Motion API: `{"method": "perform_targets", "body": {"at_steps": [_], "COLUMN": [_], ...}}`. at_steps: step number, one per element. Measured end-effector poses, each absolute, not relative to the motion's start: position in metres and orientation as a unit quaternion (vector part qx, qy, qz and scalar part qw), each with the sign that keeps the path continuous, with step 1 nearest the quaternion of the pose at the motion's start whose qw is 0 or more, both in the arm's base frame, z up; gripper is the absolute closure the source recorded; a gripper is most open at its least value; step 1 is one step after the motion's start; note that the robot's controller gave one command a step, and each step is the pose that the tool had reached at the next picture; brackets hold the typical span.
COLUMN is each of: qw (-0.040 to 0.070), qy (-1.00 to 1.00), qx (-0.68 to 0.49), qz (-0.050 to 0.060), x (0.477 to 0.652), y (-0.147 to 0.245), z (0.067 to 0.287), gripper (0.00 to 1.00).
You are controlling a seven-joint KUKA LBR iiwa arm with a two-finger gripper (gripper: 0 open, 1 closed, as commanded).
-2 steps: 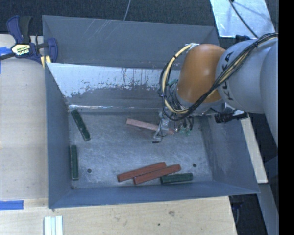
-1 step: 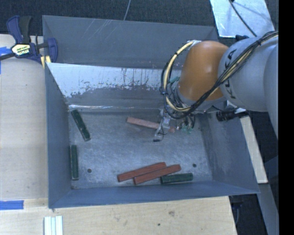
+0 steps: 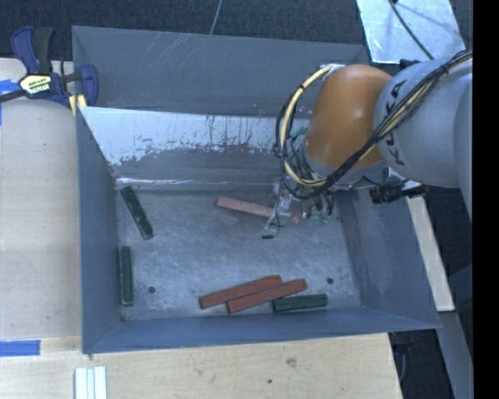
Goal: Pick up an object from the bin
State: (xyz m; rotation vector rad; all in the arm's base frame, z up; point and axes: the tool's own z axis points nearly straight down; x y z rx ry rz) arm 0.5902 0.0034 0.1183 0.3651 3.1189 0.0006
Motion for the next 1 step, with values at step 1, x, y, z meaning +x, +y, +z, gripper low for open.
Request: {"method": "perform_targets", "body": {"at_steps": [1], "qw": [-0.002], "qy": [0.993], "qx": [0.116], "qz": [0.000], "x": [0.5888], "y": [0.0033], "z": [0.1381], "gripper": [1.00]}}
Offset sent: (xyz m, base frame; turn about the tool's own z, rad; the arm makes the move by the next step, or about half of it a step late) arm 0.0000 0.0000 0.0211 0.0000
